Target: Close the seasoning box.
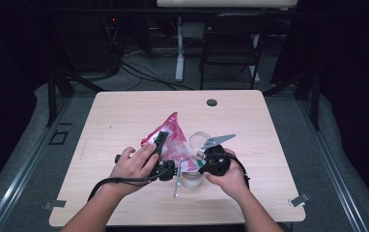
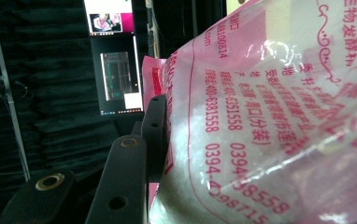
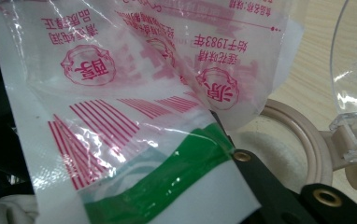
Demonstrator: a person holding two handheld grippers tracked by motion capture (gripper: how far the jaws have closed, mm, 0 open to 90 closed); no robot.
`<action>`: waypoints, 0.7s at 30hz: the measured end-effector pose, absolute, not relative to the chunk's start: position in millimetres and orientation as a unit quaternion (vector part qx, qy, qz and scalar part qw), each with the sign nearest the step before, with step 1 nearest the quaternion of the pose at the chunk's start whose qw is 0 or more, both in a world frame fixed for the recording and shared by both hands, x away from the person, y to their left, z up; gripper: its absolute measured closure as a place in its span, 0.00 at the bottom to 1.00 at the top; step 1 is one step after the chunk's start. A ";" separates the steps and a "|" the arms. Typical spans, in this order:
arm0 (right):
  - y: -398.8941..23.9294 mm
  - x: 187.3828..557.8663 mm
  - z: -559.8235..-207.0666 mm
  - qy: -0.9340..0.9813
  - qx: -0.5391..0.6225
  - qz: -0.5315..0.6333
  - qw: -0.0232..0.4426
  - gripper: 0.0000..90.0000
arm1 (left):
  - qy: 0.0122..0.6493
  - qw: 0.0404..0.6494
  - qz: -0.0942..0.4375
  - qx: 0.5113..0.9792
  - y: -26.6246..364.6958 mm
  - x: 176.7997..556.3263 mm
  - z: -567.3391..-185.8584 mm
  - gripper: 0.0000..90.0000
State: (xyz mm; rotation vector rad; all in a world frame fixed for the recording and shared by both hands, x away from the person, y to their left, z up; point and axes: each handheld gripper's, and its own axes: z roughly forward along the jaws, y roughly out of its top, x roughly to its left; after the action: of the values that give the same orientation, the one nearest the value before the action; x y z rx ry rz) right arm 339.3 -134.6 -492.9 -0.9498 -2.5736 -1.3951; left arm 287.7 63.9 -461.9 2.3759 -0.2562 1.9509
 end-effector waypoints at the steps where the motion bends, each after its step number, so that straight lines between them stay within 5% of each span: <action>1: -134.5 339.3 -493.0 -0.836 -0.308 -0.453 0.032 1.00 | -0.087 0.027 0.634 0.768 63.9 287.8 -461.2 0.74; 21: -134.3 336.3 -492.5 -0.842 -0.307 -0.443 0.026 1.00 | -0.108 0.005 0.613 0.783 62.6 290.2 -458.5 0.74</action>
State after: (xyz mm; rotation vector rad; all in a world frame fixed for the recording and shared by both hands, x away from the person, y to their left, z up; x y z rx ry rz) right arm 336.3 -134.3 -492.5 -0.9497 -2.6020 -1.3678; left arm 290.2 62.6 -458.5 2.4514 -0.3387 1.9195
